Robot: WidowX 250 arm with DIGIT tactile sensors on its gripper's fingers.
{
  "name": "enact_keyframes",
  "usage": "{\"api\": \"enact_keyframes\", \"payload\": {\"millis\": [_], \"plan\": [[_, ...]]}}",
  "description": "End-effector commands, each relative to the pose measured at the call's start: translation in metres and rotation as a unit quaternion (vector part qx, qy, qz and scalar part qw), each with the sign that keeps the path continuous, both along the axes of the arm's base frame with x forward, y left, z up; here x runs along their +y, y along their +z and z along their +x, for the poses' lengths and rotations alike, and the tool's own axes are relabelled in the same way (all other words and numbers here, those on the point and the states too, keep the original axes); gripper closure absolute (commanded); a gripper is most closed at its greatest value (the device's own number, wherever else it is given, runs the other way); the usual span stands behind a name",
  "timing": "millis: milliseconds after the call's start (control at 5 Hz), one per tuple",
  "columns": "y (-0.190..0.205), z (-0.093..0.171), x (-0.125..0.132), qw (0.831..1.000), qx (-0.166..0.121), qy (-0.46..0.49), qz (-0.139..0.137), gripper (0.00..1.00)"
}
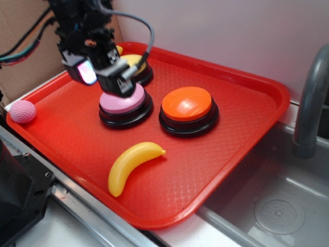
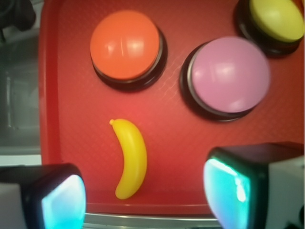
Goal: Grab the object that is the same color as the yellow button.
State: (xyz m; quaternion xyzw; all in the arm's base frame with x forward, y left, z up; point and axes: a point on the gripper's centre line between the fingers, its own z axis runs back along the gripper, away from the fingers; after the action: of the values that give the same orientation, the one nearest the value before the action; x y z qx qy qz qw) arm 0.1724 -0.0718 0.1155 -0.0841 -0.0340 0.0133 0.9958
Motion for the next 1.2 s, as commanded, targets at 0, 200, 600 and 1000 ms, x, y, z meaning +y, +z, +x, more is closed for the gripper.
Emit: {"api": "enact_keyframes", "payload": {"millis": [0, 200, 600, 1000], "plan": [[-0.033, 0.001, -0.018, 1.000, -0.007, 0.002, 0.005, 0.00], [-0.049, -0.001, -0.024, 1.000, -0.004, 0.007, -0.003, 0.00], [-0.083, -0.005, -0.027, 1.000, 0.007, 0.012, -0.012, 0.00], [-0.096, -0.004, -0.034, 1.000, 0.018, 0.022, 0.012, 1.00]]}}
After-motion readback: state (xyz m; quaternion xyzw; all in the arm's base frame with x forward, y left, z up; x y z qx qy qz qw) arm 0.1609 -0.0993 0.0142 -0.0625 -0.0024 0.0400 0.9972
